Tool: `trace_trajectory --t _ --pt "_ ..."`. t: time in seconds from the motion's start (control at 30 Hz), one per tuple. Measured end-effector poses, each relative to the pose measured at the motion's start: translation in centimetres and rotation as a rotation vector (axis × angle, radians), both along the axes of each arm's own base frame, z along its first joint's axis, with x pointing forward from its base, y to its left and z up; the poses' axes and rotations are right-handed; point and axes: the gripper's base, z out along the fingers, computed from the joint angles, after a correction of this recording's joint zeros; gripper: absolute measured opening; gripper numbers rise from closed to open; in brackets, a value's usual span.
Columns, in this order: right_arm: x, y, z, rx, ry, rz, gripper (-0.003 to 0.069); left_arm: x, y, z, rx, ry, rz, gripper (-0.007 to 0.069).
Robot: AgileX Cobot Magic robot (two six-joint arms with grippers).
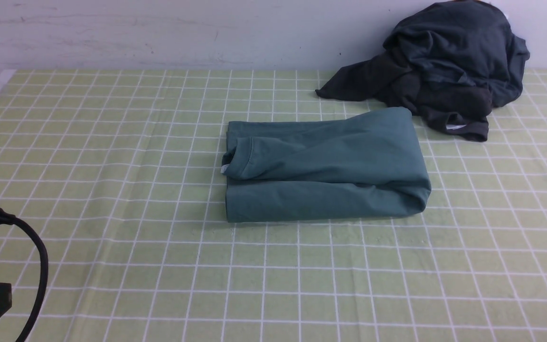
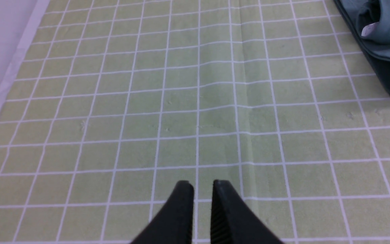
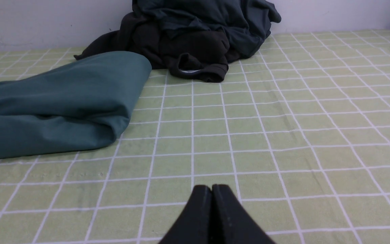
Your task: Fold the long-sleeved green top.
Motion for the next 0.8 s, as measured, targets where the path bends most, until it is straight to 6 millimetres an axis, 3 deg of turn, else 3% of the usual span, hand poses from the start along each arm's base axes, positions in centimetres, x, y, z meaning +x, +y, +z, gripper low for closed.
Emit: trace_trajectory --t 0.57,0.77,0.8 --pt "0.0 0.0 0.0 0.000 0.001 -0.002 -0.0014 -0.5 -0.1 -0.2 0.010 -0.016 -0.014 0.0072" --pt "0.0 0.0 0.0 0.000 0.001 -0.002 -0.0014 -3.3 0.0 -2.6 0.017 -0.069 -0.025 0.0072" --pt "0.0 0.0 0.0 0.000 0.001 -0.002 -0.0014 -4.3 0.1 -4.4 0.018 -0.068 -0.026 0.0072"
